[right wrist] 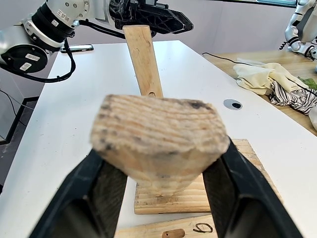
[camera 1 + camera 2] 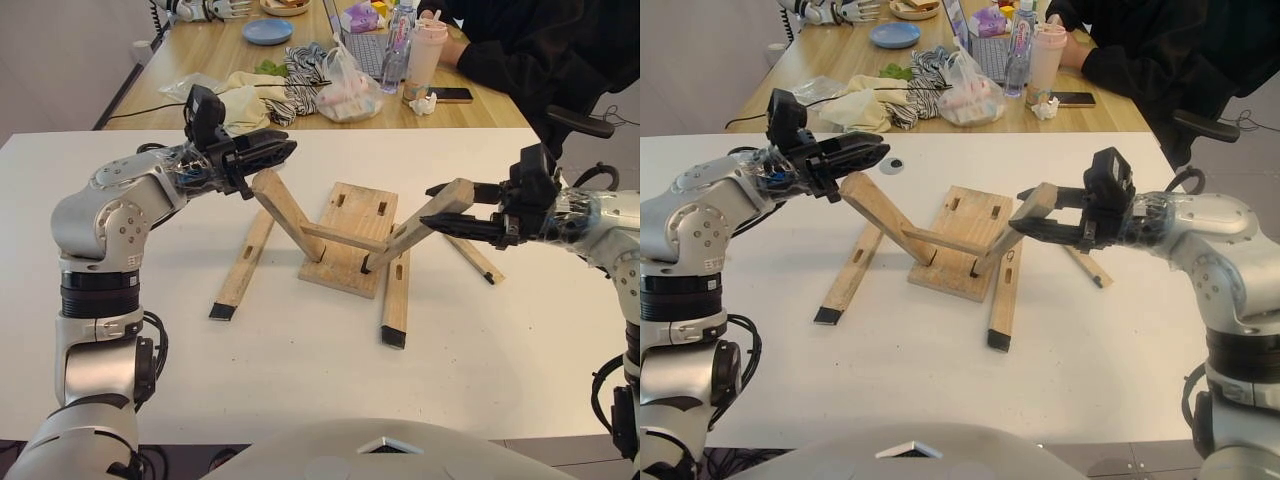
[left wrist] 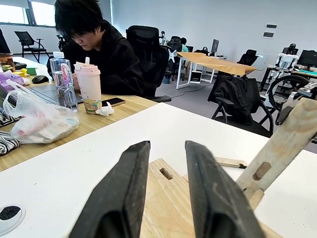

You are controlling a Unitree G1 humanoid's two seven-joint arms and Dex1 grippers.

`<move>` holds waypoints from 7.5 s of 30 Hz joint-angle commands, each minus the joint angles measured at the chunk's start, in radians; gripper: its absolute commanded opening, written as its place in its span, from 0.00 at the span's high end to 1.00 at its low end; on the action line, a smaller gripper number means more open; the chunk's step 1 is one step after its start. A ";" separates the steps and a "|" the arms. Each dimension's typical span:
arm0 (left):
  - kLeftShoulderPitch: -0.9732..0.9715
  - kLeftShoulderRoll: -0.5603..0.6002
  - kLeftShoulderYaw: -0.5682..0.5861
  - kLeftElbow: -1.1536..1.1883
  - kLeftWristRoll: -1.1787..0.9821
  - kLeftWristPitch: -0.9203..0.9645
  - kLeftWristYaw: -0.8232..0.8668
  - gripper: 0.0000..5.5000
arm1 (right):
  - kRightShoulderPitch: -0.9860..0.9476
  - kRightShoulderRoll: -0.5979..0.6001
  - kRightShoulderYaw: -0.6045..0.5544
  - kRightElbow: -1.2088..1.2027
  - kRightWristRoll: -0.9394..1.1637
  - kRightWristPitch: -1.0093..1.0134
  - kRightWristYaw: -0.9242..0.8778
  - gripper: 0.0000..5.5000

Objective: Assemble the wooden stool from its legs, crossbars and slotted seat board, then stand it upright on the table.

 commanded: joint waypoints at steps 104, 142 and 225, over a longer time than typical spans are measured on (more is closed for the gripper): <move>-0.294 -0.015 -0.745 0.040 0.574 0.127 -0.389 0.93 | -0.700 0.285 0.641 0.468 -0.522 0.044 0.350 0.63; 0.074 -0.060 0.248 -0.042 0.386 0.023 0.283 1.00 | -0.330 0.589 -0.316 0.201 0.001 0.219 -0.539 0.66; 0.639 0.214 -0.275 -0.428 0.360 0.054 -0.017 0.90 | -0.169 0.335 0.526 0.653 -0.732 -0.281 -0.156 0.99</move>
